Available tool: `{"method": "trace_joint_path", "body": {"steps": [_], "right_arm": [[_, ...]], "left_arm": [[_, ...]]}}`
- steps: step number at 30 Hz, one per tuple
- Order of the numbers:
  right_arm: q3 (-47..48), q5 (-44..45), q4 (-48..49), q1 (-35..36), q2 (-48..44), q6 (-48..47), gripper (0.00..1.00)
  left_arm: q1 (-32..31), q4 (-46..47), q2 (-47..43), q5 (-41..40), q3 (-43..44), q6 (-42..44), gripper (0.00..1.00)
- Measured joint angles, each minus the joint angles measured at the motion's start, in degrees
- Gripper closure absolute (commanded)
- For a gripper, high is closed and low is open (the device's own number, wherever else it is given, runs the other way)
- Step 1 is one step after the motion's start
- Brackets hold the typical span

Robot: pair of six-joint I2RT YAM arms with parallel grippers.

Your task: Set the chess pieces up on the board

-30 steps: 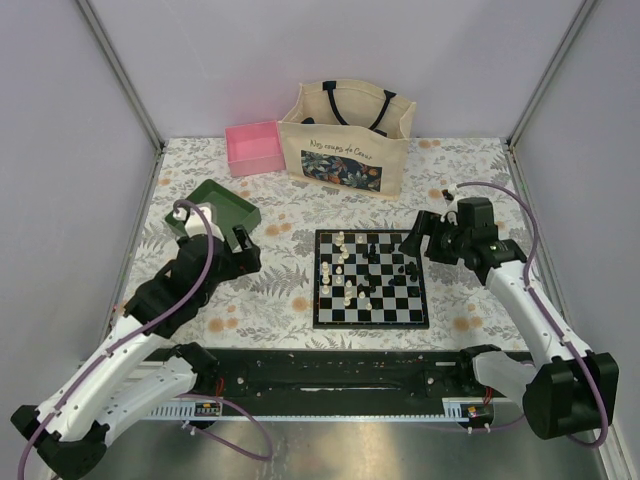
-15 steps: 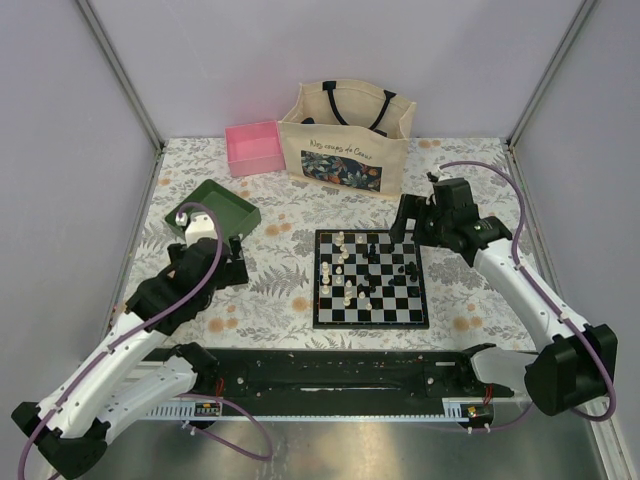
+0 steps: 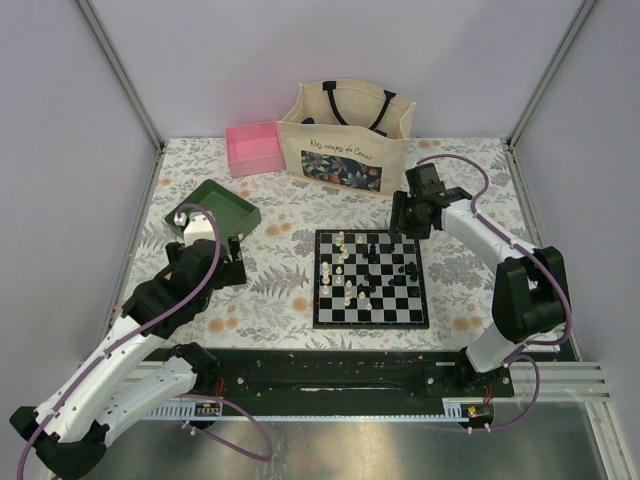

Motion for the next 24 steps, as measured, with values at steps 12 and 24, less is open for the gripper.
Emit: {"method": "trace_joint_path", "body": {"steps": [12,24], "right_arm": [[3.2,1.6,-1.5,0.0,6.8,-1.0,0.51],[3.2,1.1,-1.4,0.3,9.7,-1.0,0.57]], "left_arm": [[0.0,-2.7,1.9,-3.3,0.0,-1.5,0.01],[0.1,-2.8,3.8,-3.3,0.0,-1.6,0.01]]}}
